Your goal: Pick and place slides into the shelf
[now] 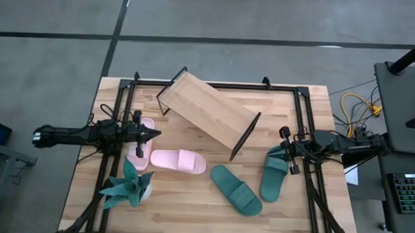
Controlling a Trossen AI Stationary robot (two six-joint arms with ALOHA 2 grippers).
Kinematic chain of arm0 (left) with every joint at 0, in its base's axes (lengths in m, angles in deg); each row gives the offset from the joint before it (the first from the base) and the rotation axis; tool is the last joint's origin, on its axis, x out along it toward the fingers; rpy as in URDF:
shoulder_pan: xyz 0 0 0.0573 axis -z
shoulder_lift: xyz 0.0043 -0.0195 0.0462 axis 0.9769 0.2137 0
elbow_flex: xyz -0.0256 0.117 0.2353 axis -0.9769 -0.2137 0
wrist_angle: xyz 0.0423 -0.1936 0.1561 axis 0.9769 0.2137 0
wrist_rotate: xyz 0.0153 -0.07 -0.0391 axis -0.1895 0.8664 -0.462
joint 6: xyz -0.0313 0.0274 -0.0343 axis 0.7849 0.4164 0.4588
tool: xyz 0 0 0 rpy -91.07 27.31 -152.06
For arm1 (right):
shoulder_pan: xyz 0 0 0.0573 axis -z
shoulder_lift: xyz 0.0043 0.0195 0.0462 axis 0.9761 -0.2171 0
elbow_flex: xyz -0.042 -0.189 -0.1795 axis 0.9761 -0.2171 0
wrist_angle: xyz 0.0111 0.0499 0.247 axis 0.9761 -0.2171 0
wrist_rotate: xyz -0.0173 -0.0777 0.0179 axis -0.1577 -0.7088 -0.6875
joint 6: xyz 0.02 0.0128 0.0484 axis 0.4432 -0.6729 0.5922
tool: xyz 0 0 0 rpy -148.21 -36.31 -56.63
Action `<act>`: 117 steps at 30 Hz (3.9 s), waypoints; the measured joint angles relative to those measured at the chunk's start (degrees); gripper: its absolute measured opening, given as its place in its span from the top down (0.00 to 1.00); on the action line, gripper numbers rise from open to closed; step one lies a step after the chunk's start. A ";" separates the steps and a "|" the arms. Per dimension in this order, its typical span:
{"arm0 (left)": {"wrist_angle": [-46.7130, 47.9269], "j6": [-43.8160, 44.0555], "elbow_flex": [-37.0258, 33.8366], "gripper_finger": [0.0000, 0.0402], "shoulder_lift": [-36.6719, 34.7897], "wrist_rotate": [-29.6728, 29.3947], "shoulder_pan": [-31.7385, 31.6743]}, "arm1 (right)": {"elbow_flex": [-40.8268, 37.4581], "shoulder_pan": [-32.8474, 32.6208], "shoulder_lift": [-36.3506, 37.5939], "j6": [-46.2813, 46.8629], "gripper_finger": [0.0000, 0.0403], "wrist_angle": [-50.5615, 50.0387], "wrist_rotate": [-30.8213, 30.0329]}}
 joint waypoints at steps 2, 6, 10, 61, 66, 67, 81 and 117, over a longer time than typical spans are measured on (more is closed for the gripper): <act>0.00 -0.02 -0.02 1.00 0.00 0.02 0.00 | 0.02 0.01 0.00 0.00 0.93 0.00 0.01; -0.01 -0.01 -0.01 1.00 -0.01 0.02 0.00 | 0.00 0.00 -0.01 0.00 0.93 0.00 -0.01; -0.02 -0.01 -0.01 1.00 -0.01 0.02 0.00 | 0.00 -0.01 -0.02 0.00 0.93 0.00 -0.01; -0.02 0.00 -0.02 1.00 -0.02 0.02 0.00 | 0.00 -0.01 -0.01 0.00 0.93 0.00 0.00; -0.02 0.00 0.00 1.00 -0.02 0.00 0.00 | 0.00 0.01 -0.02 0.00 0.93 0.02 -0.01; -0.02 -0.02 -0.02 1.00 0.00 0.02 0.00 | 0.02 0.01 -0.02 0.00 0.93 0.00 0.01; -0.02 -3.15 -0.02 1.00 -0.01 0.00 0.00 | 0.00 0.01 0.00 0.00 0.93 0.00 -0.01; -21.64 -6.19 -0.11 1.00 2.78 3.63 0.00 | 0.33 -0.01 -7.42 -16.80 0.90 32.64 -0.15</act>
